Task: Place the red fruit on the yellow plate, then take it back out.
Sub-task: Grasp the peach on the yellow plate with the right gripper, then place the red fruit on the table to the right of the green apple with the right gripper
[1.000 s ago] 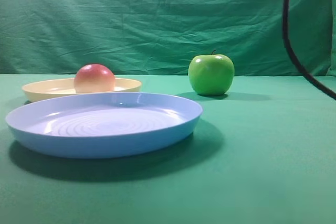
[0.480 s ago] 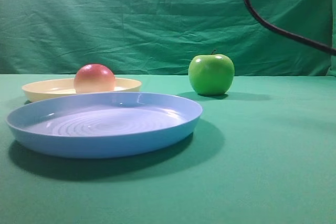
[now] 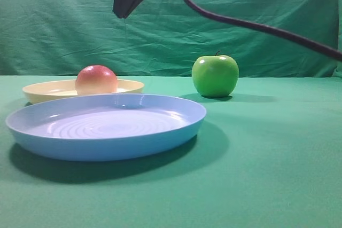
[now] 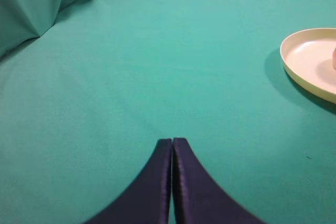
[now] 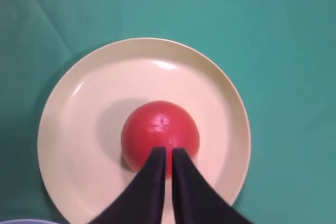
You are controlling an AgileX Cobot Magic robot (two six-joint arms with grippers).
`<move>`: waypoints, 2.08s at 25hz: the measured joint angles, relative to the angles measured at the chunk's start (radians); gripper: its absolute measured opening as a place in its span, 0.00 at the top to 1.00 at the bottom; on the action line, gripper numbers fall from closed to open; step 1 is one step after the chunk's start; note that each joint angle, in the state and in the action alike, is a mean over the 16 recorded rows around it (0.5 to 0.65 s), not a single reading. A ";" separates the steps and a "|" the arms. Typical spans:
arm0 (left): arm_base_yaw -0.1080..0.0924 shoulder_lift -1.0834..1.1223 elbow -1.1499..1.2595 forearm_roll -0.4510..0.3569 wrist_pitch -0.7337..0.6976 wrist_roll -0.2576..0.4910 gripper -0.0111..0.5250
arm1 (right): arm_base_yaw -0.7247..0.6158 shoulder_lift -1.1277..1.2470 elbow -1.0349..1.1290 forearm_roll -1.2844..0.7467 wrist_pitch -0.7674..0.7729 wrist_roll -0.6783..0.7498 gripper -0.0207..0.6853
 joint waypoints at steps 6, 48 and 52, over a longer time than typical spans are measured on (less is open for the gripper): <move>0.000 0.000 0.000 0.000 0.000 0.000 0.98 | 0.006 0.062 -0.002 0.020 -0.086 -0.011 0.21; 0.000 0.000 0.000 0.000 0.000 0.000 0.98 | -0.186 -0.312 0.028 -0.030 0.513 0.207 0.70; 0.000 0.000 0.000 0.000 0.000 0.000 0.98 | -0.221 -0.426 0.117 -0.088 0.556 0.277 0.70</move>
